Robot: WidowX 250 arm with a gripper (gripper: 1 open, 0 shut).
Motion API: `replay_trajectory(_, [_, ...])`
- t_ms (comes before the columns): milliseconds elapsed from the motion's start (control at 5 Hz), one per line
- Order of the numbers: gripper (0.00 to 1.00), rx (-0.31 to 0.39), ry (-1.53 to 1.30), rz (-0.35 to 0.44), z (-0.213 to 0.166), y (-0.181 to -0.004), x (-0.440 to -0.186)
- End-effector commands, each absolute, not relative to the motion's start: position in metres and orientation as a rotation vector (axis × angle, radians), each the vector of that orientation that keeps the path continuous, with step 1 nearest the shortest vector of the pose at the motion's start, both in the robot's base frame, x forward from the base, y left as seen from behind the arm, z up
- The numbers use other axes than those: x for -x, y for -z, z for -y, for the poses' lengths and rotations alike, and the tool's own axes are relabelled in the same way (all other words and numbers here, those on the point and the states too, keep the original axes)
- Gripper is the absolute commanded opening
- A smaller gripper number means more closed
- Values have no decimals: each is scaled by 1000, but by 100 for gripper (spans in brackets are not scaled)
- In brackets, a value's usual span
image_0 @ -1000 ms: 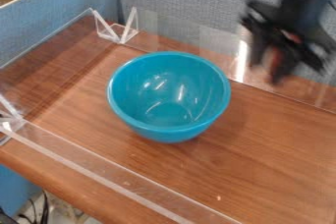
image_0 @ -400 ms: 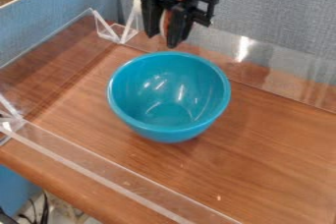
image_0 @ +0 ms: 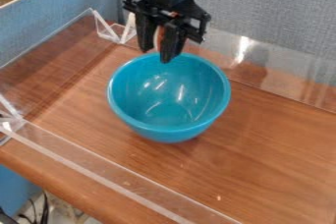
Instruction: Put the mushroom in the blue bowl
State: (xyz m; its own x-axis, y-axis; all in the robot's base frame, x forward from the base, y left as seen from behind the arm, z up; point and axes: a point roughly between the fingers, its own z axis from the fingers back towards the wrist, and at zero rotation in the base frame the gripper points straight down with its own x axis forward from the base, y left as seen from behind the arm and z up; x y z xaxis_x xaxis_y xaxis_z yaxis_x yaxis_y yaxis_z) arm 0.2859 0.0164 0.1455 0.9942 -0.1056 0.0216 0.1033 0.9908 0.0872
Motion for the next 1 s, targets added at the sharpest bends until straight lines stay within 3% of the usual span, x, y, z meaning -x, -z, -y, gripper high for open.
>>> replay_trajectory(0, [0, -86, 86, 59, -22, -152, -285])
replay_trajectory(600, [0, -77, 78, 30, -25, -140, -284])
replay_trajectory(800, [100, -73, 75, 26, -26, -139, -285])
